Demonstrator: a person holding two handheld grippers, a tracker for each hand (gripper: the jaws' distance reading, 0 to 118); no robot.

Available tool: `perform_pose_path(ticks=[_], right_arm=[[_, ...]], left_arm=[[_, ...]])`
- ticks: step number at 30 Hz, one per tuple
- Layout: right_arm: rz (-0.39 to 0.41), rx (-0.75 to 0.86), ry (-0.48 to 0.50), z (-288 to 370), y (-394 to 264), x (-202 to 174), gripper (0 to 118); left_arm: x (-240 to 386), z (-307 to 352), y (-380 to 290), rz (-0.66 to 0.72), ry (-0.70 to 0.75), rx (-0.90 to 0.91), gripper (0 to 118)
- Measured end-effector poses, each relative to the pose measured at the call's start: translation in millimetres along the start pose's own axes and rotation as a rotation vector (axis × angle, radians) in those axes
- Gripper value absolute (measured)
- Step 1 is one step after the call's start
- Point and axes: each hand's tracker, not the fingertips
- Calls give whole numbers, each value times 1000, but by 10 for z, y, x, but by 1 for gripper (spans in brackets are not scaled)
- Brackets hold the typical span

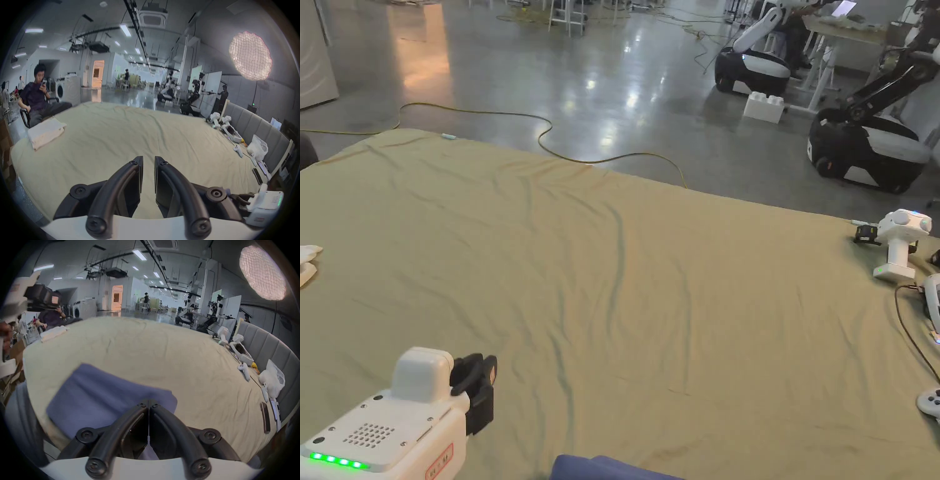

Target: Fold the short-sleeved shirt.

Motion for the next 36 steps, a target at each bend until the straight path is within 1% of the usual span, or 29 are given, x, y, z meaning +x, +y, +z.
perform_pose_path(ticks=[1, 3, 7, 8, 9, 10, 11, 12, 13, 14, 15, 16, 18, 20, 21, 25, 29, 30, 31, 32, 33, 34, 36], right_arm=[[-6, -7, -32, -46, -58, 6, 1], [-27, -26, -32, -109, -117, 33, 1], [-11, -4, -35, -100, -135, 44, 1], [-10, -5, -33, -92, -141, 52, 1], [-14, -8, -29, -106, -145, 65, 1], [-22, -10, -24, -114, -147, 80, 1], [-30, -11, -19, -118, -146, 93, 1], [-38, -15, -13, -109, -146, 112, 1], [-45, -18, -7, -107, -137, 123, 1], [-48, -19, -4, -106, -132, 130, 1], [-50, -21, -1, -109, -130, 132, 1], [-50, -23, 2, -100, -135, 138, 1], [-51, -22, 6, -100, -138, 142, 1], [-53, -23, 10, -97, -142, 149, 1], [-54, -24, 12, -98, -142, 152, 1], [-57, -26, 17, -103, -145, 163, 1], [-47, -29, 17, -105, -146, 162, 1], [-47, -30, 16, -105, -144, 163, 1], [-49, -32, 15, -106, -143, 164, 1], [-51, -33, 14, -107, -145, 169, 1], [-53, -33, 13, -107, -146, 172, 1], [-57, -30, 18, -105, -147, 174, 1], [-53, -26, 12, -92, -136, 155, 1]], left_arm=[[-22, -2, -54, 7, -6, -31, 16], [-71, -6, -161, 32, -41, -95, 16], [-211, -64, -332, 147, -216, -281, 16], [-239, -95, -370, 178, -242, -316, 19], [-281, -148, -410, 222, -283, -366, 29], [-328, -201, -447, 269, -320, -405, 44], [-354, -253, -478, 317, -342, -443, 50], [-394, -317, -513, 368, -376, -491, 53], [-434, -379, -550, 411, -420, -533, 53], [-462, -439, -584, 445, -455, -571, 60], [-474, -498, -633, 478, -500, -603, 64], [-501, -574, -682, 514, -548, -644, 66], [-507, -710, -776, 558, -591, -712, 67], [-459, -853, -878, 566, -649, -786, 67], [-431, -905, -920, 573, -656, -790, 67], [-282, -1106, -1039, 635, -770, -810, 67], [-50, -1182, -1070, 597, -780, -810, 66], [-17, -1178, -1069, 588, -783, -801, 64], [-6, -1170, -1075, 582, -769, -791, 53], [14, -1159, -1073, 575, -749, -791, 35], [24, -1154, -1081, 549, -725, -778, 29], [25, -1139, -1101, 548, -719, -773, 28], [-35, -1121, -1144, 603, -736, -765, 25]])
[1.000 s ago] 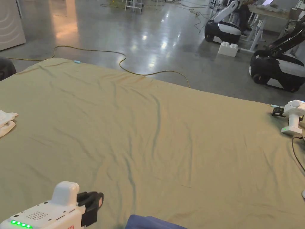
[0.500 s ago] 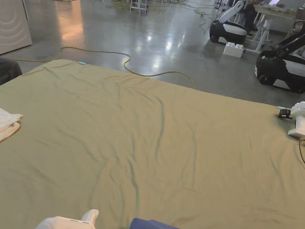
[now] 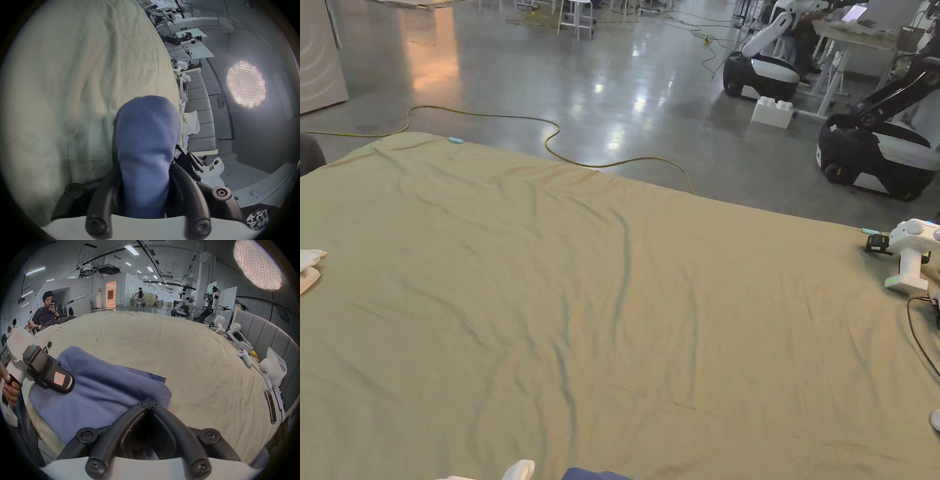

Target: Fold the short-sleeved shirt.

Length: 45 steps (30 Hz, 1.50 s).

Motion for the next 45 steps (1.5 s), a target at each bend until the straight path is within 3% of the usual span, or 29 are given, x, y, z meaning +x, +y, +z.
perform_pose_path(ticks=[10, 16, 21, 30, 40, 41, 42, 43, 45], right_arm=[[-15, 57, -47, 13, 297, 56, 1], [-31, 161, -45, 133, 745, 220, 1], [-21, 270, -86, 248, 1311, 511, 1], [-27, 359, -168, 354, 2111, 1098, 1], [-40, 346, -212, 314, 2171, 1317, 1], [-41, 340, -210, 302, 2156, 1316, 1], [-40, 334, -209, 287, 2139, 1313, 1], [-39, 327, -205, 273, 2126, 1308, 1], [-38, 312, -193, 238, 2091, 1302, 1]], left_arm=[[242, 426, 59, -27, -47, 29, 23], [422, 1166, 375, -67, -14, 75, 23], [517, 2004, 745, -138, 145, 134, 23], [491, 3313, 1256, -75, 367, 223, 23], [173, 3466, 1316, 97, 664, 195, 23], [168, 3460, 1305, 127, 677, 195, 25], [178, 3459, 1291, 138, 686, 197, 32], [214, 3477, 1269, 131, 707, 201, 47], [332, 3467, 1206, 74, 811, 213, 59]])
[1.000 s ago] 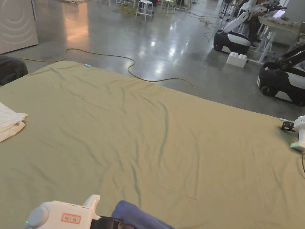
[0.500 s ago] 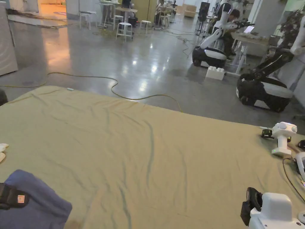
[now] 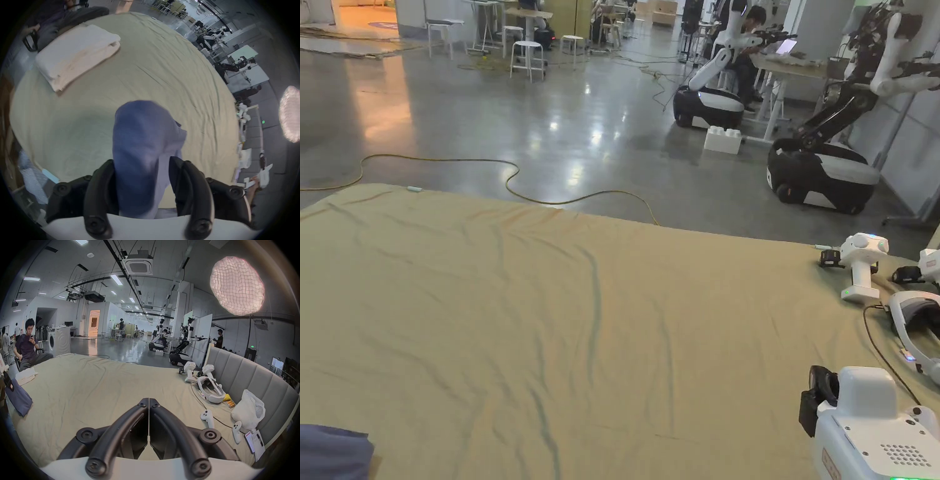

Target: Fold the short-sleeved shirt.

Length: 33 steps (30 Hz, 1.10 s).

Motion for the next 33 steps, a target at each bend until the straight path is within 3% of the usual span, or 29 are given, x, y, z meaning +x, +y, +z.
perform_pose_path(ticks=[5, 12, 19, 25, 28, 30, 33], right_arm=[[21, -7, 16, -19, -57, -58, 1], [7, 10, 33, -37, -68, -88, 1], [-50, 31, 30, -48, -79, -90, 1], [-110, 45, 15, -38, -50, -78, 1], [-114, 56, 8, 6, -23, -91, 1], [-121, 61, 12, 29, -9, -98, 1], [-132, 67, 10, 68, -2, -123, 1]], left_arm=[[74, 268, -44, -141, 257, 91, 60], [185, 592, -118, -167, 366, 296, 60], [803, 432, -581, -192, 118, 624, 51], [1653, -36, -990, -308, 22, 849, 45], [2057, -213, -1118, -356, -131, 837, 45], [2382, -319, -1190, -388, -114, 852, 44], [2745, -435, -1309, -467, -40, 964, 34]])
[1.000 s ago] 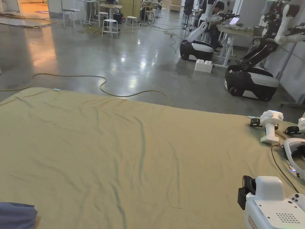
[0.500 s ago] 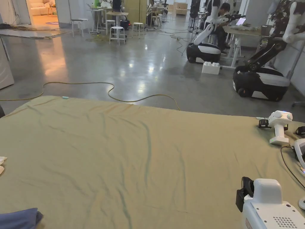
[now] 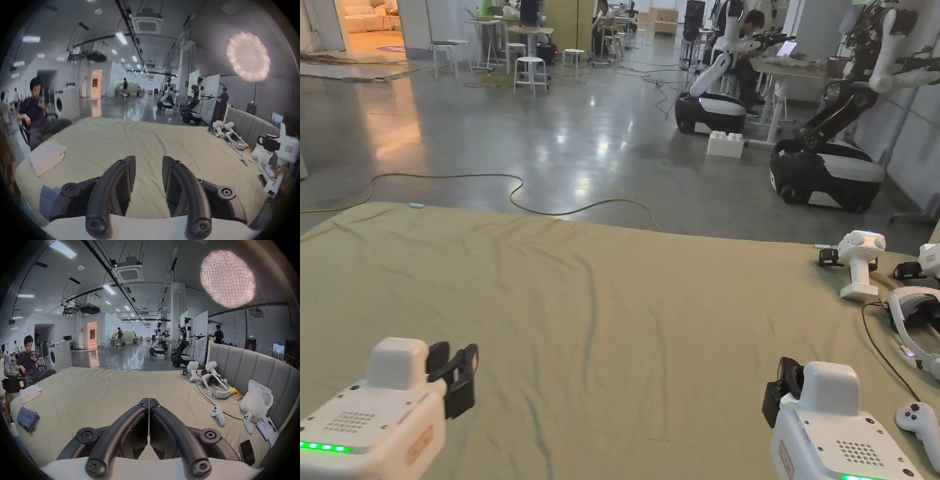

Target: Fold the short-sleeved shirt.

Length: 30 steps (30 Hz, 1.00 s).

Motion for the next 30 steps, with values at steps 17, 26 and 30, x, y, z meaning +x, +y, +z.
perform_pose_path(ticks=[17, 26, 30], right_arm=[[-31, 14, -19, 87, -47, -89, 1], [10, 42, -25, 98, 11, -163, 1], [19, 53, -46, 95, 39, -165, 56]], left_arm=[[721, -132, 55, -8, 55, 87, 3], [692, -112, -39, 15, 73, 71, 0], [656, -124, -33, 8, 119, 76, 8]])
